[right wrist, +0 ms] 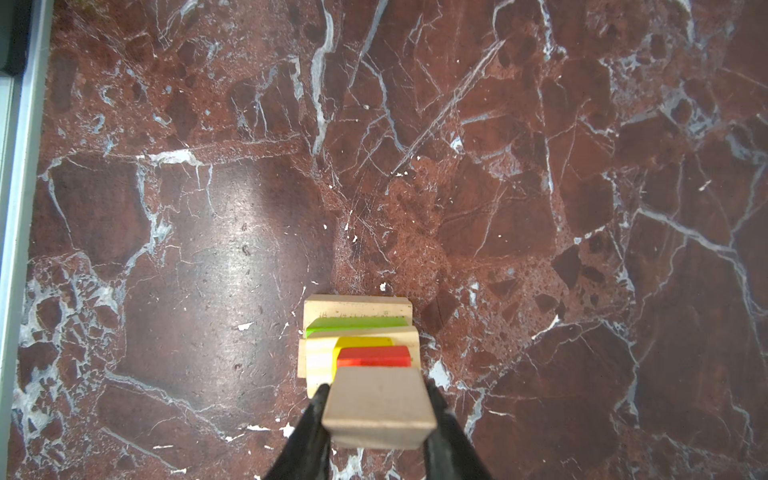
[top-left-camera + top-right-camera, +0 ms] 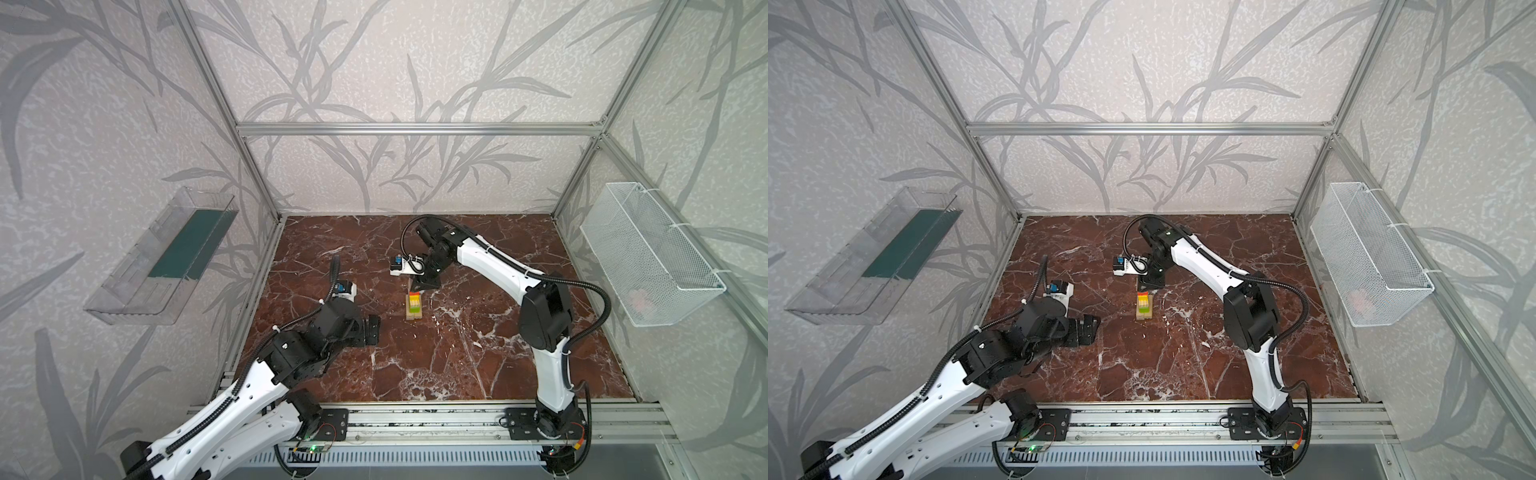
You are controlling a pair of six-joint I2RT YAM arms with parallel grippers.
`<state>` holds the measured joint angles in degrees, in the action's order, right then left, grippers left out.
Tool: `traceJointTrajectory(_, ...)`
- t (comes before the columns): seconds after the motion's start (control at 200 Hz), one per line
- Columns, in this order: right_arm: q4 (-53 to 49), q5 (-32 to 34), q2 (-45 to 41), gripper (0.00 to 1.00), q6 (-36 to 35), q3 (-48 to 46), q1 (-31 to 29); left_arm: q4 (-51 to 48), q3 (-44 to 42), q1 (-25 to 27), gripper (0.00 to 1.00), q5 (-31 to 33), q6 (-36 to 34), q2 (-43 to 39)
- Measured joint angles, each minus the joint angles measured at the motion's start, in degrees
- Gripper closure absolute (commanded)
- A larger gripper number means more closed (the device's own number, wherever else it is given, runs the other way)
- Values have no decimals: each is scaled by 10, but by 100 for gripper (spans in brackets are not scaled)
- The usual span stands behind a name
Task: Build the wood block tower
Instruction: 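Lower the wedge onto the red cube and open the right gripper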
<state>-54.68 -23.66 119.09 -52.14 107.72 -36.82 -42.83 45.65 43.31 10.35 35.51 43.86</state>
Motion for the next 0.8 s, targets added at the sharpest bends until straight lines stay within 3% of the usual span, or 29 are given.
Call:
traceJointTrajectory(0.485,4,7,9,59,0,-12,-1,1,0,-2,1,0,0,2)
traceJointTrajectory(0.8,4,7,9,48,0,-12,-3,1,0,-2,1,0,0,2)
